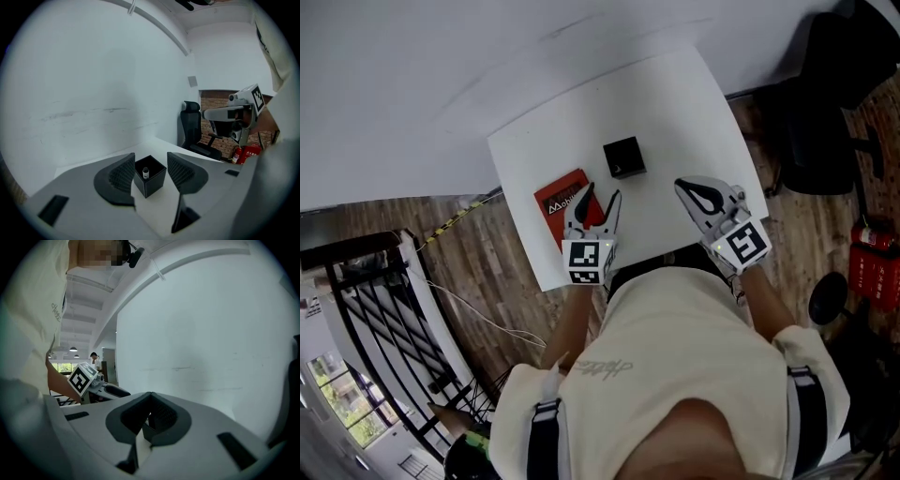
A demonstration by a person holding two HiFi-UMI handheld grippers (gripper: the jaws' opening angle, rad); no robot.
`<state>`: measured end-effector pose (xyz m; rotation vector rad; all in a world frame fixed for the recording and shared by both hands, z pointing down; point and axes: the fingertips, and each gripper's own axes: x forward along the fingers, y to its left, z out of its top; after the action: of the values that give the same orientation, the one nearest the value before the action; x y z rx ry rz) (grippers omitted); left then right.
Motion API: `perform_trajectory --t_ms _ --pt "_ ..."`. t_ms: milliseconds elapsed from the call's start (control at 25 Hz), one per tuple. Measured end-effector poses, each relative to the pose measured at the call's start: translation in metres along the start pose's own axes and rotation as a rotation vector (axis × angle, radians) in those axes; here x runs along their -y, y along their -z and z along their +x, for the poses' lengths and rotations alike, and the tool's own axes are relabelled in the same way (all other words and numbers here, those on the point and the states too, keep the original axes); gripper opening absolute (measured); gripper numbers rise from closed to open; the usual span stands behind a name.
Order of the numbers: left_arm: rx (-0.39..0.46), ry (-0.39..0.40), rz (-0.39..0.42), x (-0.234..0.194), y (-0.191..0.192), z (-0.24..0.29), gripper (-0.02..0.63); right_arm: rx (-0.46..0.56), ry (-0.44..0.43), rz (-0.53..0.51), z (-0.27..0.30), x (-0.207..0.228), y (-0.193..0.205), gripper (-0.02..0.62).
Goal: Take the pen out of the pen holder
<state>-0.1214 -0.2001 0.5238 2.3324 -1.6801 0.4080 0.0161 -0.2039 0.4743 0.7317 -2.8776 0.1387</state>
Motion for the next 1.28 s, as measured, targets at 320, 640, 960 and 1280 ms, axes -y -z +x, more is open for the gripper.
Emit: perform_trajectory --t_ms 320,640,960,1280 --pt "-0.038 0.016 -0.057 -0.010 0.013 0.032 0.233 -0.045 -0.004 0.035 0.001 0.004 0.015 0.008" --pt "-0.079 0.036 -0.045 -0.010 0.027 0.057 0.233 -0.014 0.002 0.062 0.012 0.008 0.011 0.008" --pt "-0.128 0.046 -0.041 -0.010 0.043 0.071 0.233 -0.028 0.015 0.079 0.014 0.019 0.016 0.008" --pt "-0.171 0.042 -0.022 -0.010 0.061 0.084 0.233 -0.045 0.031 0.104 0.015 0.030 0.024 0.008"
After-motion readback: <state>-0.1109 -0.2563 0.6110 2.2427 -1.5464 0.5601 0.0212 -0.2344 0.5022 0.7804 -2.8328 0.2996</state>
